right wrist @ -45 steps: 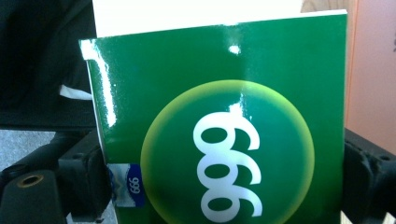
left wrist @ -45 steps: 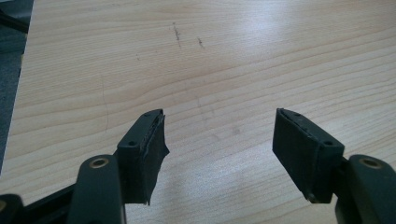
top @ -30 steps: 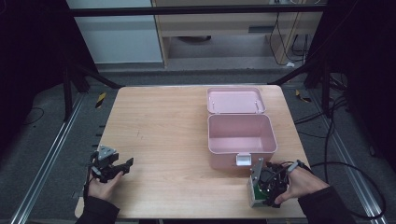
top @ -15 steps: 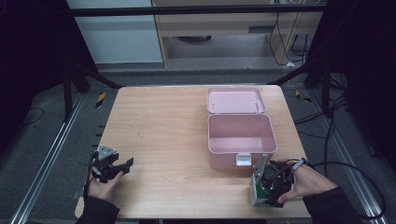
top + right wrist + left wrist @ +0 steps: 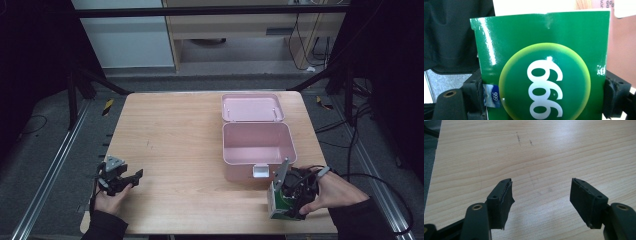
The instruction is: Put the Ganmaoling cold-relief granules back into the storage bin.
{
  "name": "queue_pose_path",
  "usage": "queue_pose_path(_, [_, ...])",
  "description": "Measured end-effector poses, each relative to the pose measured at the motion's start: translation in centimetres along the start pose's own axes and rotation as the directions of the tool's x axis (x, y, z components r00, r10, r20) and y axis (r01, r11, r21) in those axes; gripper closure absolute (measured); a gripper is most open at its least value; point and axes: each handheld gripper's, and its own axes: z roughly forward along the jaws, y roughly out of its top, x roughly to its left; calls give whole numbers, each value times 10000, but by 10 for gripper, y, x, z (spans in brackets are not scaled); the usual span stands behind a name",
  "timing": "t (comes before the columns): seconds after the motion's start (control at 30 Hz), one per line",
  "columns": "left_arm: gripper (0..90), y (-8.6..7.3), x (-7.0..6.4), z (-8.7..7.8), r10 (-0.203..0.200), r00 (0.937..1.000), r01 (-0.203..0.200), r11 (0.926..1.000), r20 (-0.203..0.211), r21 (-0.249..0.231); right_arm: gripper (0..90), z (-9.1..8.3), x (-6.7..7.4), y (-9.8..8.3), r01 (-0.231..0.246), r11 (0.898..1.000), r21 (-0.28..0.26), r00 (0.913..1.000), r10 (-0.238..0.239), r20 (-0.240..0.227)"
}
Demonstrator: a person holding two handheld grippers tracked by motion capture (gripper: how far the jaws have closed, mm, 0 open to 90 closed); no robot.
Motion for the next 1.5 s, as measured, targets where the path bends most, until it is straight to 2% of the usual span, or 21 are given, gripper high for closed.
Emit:
queue_pose_path(0.27, [338,0,0,0,4,10000,-4,10000,7,3,162,-25,4,2,-72,10000,29,10000,72,68])
queue_pose_path(0.6, [339,0,0,0,31,10000,-32,10000,9,31,162,-44,1,5,-81,9999,-80,9995,83,319])
queue_pose_path(0.93, [339,0,0,0,16,10000,-16,10000,25,36,161,-67,-7,9,-143,9996,-257,9978,159,641])
queue_pose_path(1.5, [339,0,1,1,18,10000,-18,10000,35,58,161,-89,-26,17,-177,9994,-306,9945,207,1022])
